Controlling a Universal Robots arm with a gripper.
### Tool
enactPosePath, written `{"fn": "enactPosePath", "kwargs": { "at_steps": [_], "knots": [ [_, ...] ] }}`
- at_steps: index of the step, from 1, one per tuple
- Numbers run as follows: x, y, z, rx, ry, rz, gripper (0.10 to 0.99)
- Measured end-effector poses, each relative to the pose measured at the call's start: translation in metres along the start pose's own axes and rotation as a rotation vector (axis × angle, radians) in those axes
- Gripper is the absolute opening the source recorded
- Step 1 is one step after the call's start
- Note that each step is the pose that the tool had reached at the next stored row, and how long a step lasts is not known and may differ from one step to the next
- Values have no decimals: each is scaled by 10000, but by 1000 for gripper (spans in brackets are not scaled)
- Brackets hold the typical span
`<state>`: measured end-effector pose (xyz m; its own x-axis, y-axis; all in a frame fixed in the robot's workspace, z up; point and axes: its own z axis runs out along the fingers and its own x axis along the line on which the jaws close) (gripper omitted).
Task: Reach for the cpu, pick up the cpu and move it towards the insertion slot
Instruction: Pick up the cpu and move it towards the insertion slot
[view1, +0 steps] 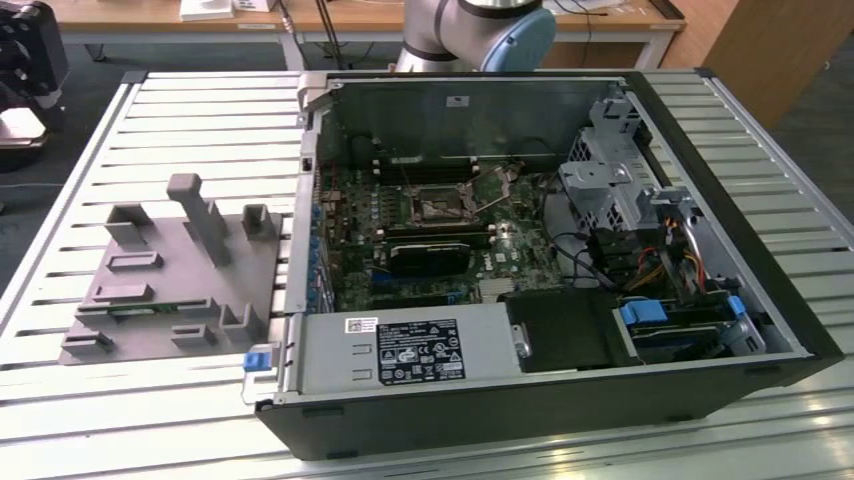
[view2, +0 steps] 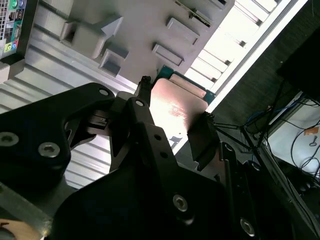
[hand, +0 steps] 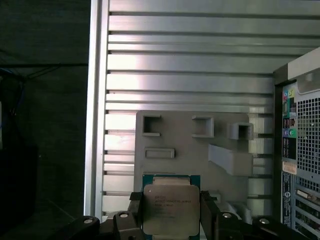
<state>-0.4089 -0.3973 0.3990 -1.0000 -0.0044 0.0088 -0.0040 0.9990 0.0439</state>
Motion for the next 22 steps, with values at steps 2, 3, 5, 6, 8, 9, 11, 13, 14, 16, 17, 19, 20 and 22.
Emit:
{"fn": "enactPosePath", "kwargs": {
  "at_steps": [2, 3, 5, 6, 8, 9, 11, 13, 14, 16, 17, 19, 20, 22],
  "knots": [
    [-53, 2, -1, 1, 1, 3, 541],
    [-78, 2, -1, 0, -1, 4, 541],
    [-130, 4, -1, 0, -2, 7, 541],
    [-156, 5, -1, 0, -1, 8, 541],
    [-201, 7, -2, 0, -1, 10, 541],
    [-215, 8, -2, 0, -2, 10, 541],
    [-240, 12, -2, 0, -3, 10, 541],
    [-263, 15, -2, 0, -3, 10, 541],
    [-273, 17, -2, 0, -3, 10, 541],
    [-295, 20, -2, 1, -3, 10, 541],
    [-305, 22, -2, 0, -4, 11, 541],
    [-325, 26, -2, 1, -3, 10, 541],
    [-336, 28, -2, 0, -4, 10, 541],
    [-358, 31, -2, 0, -3, 10, 541]
  ]
}}
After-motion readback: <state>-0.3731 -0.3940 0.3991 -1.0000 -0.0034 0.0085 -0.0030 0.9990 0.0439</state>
